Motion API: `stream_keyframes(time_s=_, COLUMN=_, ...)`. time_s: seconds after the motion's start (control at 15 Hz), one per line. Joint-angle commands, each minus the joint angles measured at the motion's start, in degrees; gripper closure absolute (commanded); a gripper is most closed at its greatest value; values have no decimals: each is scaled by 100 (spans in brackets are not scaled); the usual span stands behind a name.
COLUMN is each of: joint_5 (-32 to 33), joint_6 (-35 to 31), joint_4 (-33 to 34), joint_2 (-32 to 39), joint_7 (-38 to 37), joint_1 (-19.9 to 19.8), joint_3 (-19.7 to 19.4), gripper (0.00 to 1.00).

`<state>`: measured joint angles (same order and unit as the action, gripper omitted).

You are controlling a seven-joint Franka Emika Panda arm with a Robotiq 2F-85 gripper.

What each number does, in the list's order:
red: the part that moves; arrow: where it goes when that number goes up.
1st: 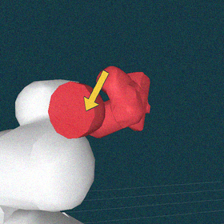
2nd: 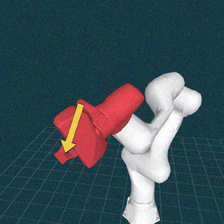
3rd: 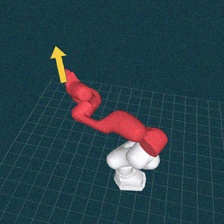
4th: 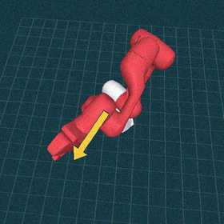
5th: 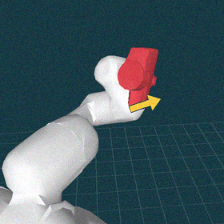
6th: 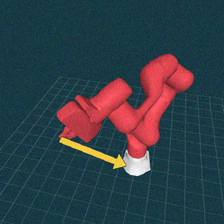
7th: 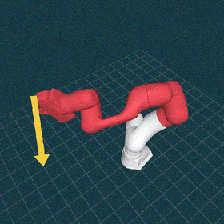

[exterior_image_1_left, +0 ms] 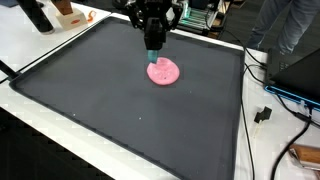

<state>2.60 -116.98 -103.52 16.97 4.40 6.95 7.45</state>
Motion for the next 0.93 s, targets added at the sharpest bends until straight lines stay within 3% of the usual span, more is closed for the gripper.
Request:
stream_keyframes(time_s=0.0, joint_5=680, joint_6=50, joint_4=-19, joint_2=-28, joint_7=-830, joint_1=290, joint_3=-143, gripper=75)
stream_keyframes(time_s=0.47, joint_5=2118, joint_6=307, joint_4=133, joint_2=165, joint_7=-3060, joint_1=865, joint_3=-315, gripper=75)
stream_keyframes(time_s=0.87, joint_5=2843, joint_6=1141, joint_4=428, joint_2=488, joint_7=-4349, joint_1=1228, joint_3=-401, gripper=75)
